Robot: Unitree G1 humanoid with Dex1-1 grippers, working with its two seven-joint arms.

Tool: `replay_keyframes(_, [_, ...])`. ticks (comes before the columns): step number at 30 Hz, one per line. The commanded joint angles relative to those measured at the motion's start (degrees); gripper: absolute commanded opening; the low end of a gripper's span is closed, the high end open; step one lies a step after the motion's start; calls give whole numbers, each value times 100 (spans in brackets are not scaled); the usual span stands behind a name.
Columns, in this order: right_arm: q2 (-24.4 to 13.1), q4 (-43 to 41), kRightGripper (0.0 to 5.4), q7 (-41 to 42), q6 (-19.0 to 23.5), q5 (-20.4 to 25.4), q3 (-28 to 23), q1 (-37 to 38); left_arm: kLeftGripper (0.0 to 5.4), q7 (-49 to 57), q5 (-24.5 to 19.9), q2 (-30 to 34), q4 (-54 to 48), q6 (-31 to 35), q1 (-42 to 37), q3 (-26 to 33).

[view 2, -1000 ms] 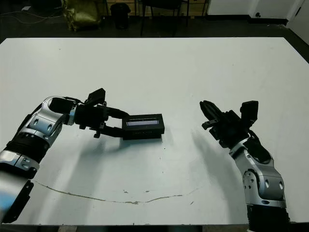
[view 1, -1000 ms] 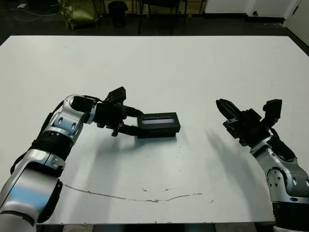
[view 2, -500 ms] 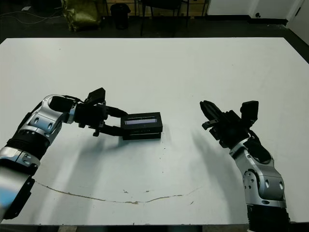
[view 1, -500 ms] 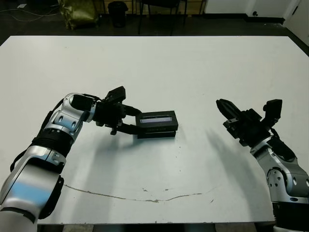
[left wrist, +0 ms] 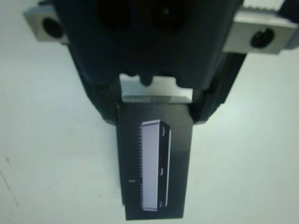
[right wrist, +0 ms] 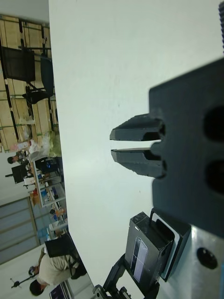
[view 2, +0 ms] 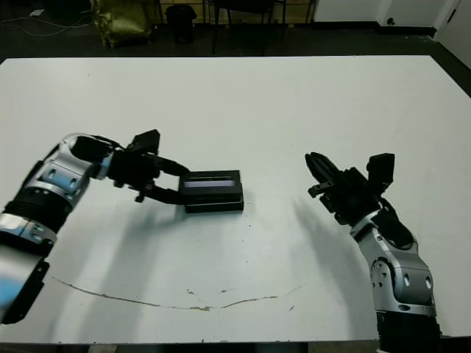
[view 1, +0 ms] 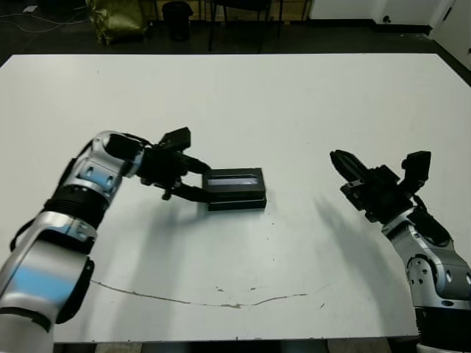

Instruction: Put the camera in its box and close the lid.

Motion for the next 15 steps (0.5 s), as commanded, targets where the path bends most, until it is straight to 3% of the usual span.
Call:
replay_keyframes(1, [-27, 33, 0, -50, 77, -37, -12, 70, 237, -129, 47, 7, -43, 250, -10, -55])
replay_keyframes(15, [-23, 93, 0, -19, 11, -27, -26, 61, 237, -81, 78, -72, -115, 159, 161, -60])
